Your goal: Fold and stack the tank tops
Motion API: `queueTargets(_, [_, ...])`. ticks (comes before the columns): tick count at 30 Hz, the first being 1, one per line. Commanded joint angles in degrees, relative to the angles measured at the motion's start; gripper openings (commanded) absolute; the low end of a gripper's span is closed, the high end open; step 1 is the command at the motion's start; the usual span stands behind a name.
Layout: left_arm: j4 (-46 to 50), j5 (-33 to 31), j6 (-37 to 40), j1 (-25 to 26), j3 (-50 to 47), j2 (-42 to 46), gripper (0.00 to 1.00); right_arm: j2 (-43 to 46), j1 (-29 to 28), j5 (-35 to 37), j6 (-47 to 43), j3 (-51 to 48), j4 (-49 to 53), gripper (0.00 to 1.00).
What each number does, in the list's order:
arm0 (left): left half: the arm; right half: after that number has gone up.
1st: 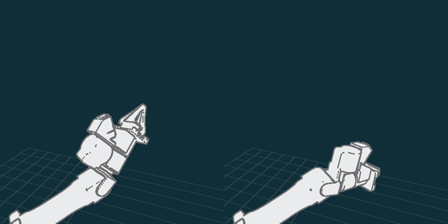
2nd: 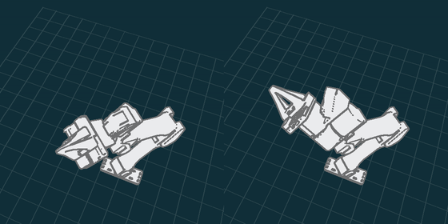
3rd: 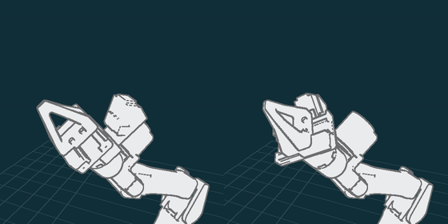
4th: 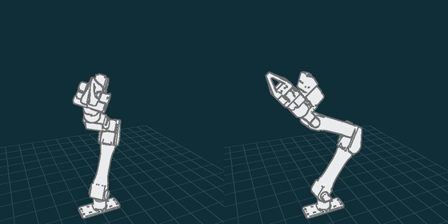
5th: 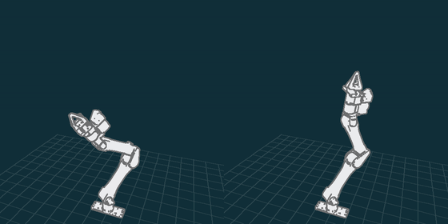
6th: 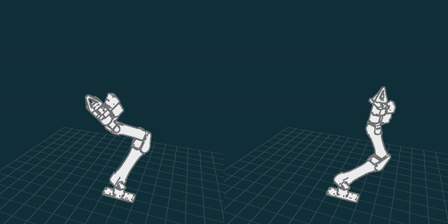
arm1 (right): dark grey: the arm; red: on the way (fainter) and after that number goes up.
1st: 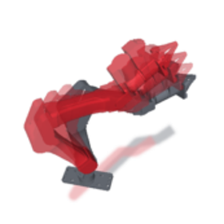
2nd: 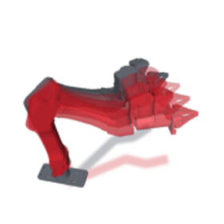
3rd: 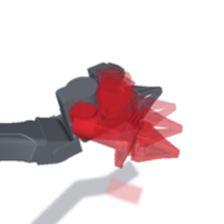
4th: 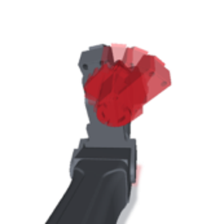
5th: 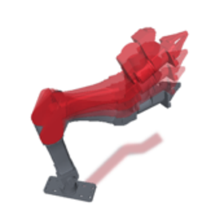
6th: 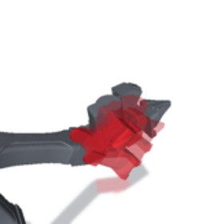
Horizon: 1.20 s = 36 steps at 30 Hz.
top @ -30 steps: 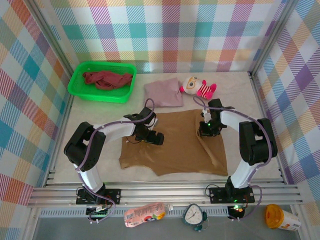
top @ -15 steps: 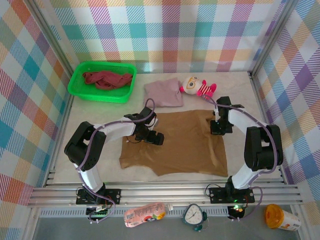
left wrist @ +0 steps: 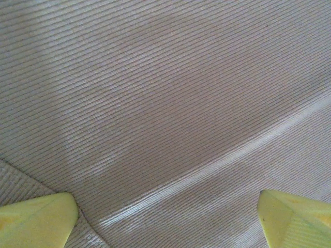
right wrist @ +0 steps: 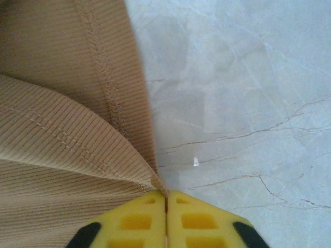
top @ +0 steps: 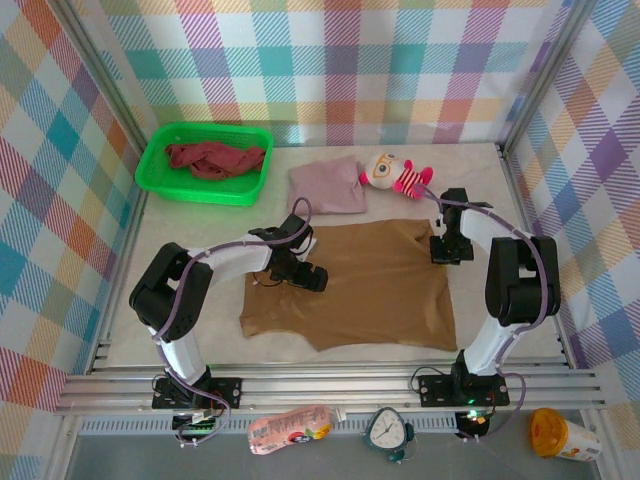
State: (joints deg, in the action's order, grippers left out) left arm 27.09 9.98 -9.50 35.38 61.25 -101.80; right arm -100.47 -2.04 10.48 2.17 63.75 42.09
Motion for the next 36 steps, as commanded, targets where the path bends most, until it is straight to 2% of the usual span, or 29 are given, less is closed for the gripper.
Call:
queueTargets(1, [6.38, -1.72, 0.71, -0.57, -1.85, -3.32, 0.92, 0.70, 0.84, 0.04, -0.13, 0.59, 2.80, 0.15])
queueTargets(4, [8.14, -1.52, 1.39, -0.57, -0.09, -3.06, 0.92, 2.06, 1.34, 0.40, -0.24, 2.15, 4.27, 0.25])
queueTargets(6, [9.57, -0.91, 1.82, -0.57, 1.39, -2.77, 0.92, 2.72, 1.43, -0.15, -0.52, 4.47, 5.52, 0.28])
queueTargets(8, [10.38, -0.42, 1.81, -0.57, 2.54, -2.05, 0.92, 4.04, 1.36, -4.20, -0.42, 6.33, 5.02, 0.29])
queueTargets(12, [11.17, -0.05, 1.59, -0.57, 3.65, -1.32, 0.92, 3.39, 0.99, -18.06, 0.63, 8.24, 0.65, 0.33])
queueTargets(20, [11.23, -0.22, 1.85, -0.85, 4.05, -3.02, 0.93, -7.61, 0.60, -25.55, 4.33, 15.62, -3.86, 0.35])
queueTargets(29, [10.55, -1.11, 2.19, -1.64, 2.73, -4.10, 0.93, -18.73, -0.06, -20.92, 4.10, 24.76, -0.52, 0.38])
queueTargets(32, [10.86, -1.92, 2.81, -2.17, 2.40, -4.76, 0.93, -21.00, -0.04, -21.87, 4.08, 26.72, -0.86, 0.33])
queueTargets(36, [11.14, -2.57, 3.43, -3.19, 2.07, -5.17, 0.93, -22.48, -0.04, -19.87, 3.96, 29.00, -0.73, 0.20])
